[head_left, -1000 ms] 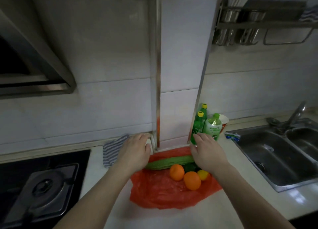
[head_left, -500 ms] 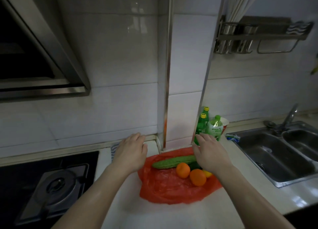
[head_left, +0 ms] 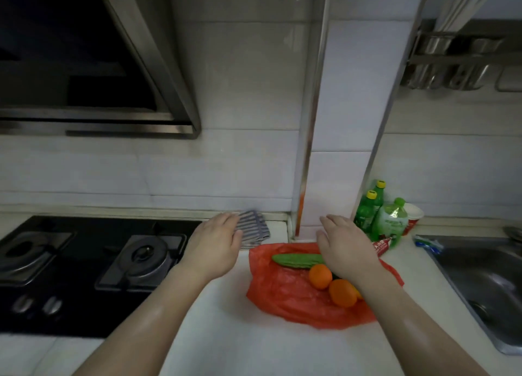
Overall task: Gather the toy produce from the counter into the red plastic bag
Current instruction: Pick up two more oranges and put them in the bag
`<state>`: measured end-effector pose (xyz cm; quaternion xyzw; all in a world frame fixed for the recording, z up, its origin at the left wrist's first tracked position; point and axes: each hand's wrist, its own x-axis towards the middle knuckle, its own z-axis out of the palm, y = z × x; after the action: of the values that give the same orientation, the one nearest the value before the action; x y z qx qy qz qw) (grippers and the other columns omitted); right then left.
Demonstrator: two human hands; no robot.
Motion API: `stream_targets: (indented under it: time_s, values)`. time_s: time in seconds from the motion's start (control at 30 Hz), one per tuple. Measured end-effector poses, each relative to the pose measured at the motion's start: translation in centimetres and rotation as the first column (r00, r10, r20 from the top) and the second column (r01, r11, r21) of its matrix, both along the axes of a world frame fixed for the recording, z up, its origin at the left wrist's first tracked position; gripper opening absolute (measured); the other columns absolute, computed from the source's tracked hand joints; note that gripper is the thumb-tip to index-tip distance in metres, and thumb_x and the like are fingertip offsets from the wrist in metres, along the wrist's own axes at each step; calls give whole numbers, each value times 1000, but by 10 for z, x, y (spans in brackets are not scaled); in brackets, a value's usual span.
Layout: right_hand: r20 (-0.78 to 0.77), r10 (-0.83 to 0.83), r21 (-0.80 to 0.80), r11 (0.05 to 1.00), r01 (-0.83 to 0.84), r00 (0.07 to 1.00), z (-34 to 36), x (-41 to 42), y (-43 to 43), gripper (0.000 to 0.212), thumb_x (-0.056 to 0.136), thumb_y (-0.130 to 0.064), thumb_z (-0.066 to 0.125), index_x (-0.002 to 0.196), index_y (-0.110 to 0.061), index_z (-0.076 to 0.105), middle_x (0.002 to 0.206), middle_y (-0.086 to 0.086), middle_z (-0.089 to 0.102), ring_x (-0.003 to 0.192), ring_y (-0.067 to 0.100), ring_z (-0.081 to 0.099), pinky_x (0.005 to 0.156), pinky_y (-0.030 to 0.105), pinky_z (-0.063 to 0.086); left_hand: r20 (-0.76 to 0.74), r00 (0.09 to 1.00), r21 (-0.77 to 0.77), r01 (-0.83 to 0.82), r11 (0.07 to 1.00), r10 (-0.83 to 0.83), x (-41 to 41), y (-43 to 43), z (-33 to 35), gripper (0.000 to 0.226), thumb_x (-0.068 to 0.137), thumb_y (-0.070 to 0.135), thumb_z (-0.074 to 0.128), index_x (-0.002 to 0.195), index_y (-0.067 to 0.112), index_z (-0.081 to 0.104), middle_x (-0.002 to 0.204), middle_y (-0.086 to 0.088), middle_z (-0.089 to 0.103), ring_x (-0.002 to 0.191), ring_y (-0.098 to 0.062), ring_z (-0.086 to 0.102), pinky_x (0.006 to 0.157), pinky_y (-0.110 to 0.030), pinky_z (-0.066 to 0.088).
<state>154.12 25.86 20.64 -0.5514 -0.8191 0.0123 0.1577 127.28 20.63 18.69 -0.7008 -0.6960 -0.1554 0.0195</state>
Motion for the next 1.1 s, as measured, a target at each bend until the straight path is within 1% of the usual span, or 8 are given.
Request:
stream_targets:
  time_s: [0.1,0.23,0.37,0.53,0.67,0.8,0.97,1.1]
  values:
    - [-6,48,-12,999,-48,999,2,-19,-8,42,97,-31,36,128,-9,53,129,9,55,121,27,45,103,39,37,10,999,10,-47,999,47,-14,-18,5,67,88,47,15,136,15,50,139,-5,52,130,-23,46,108,-38,36]
    - [-8,100,-6,995,-100,995,4,-57,-19,55,92,-39,26,130,-10,52,130,8,54,121,27,45,104,37,36,19,993,1,-119,993,118,-44,-42,11,58,91,43,23,136,16,50,141,-6,50,131,-23,44,109,-38,34]
    - [-11,123,31,992,-123,992,9,-108,-34,39,94,-31,41,121,-9,57,121,11,60,113,30,51,99,38,39,14,989,0,-145,989,145,-86,-69,15,55,93,41,27,137,17,49,141,-4,50,130,-23,44,109,-37,34]
    - [7,180,32,983,-180,984,8,-187,-66,47,89,-36,33,121,-13,57,122,8,59,113,28,52,99,39,42,14,979,1,-202,979,202,-154,-113,18,53,96,40,27,141,18,44,148,-3,43,137,-21,36,115,-37,27]
    - [12,227,36,973,-228,974,6,-245,-95,50,91,-36,31,127,-11,55,128,7,56,120,25,47,104,33,34,20,964,-3,-267,964,267,-211,-143,12,49,99,40,32,143,22,43,152,-2,39,141,-20,32,117,-37,23]
    - [20,277,17,961,-277,961,6,-293,-113,52,95,-38,30,135,-10,49,136,6,52,127,23,42,107,30,27,44,948,-10,-315,949,315,-253,-173,16,60,92,46,22,142,22,45,151,-2,41,140,-20,33,116,-38,25]
    - [-14,364,51,930,-363,931,9,-342,-117,59,90,-41,25,128,-7,55,128,11,58,119,28,49,104,35,35,58,931,11,-362,932,360,-293,-195,21,48,101,38,30,145,21,40,153,-1,36,142,-18,28,118,-33,20]
    - [-17,405,53,914,-403,914,8,-373,-110,55,91,-40,27,129,-9,54,130,7,56,121,25,48,105,35,36,83,912,5,-403,915,401,-317,-198,22,48,102,39,30,146,22,39,154,0,35,143,-17,27,118,-33,19]
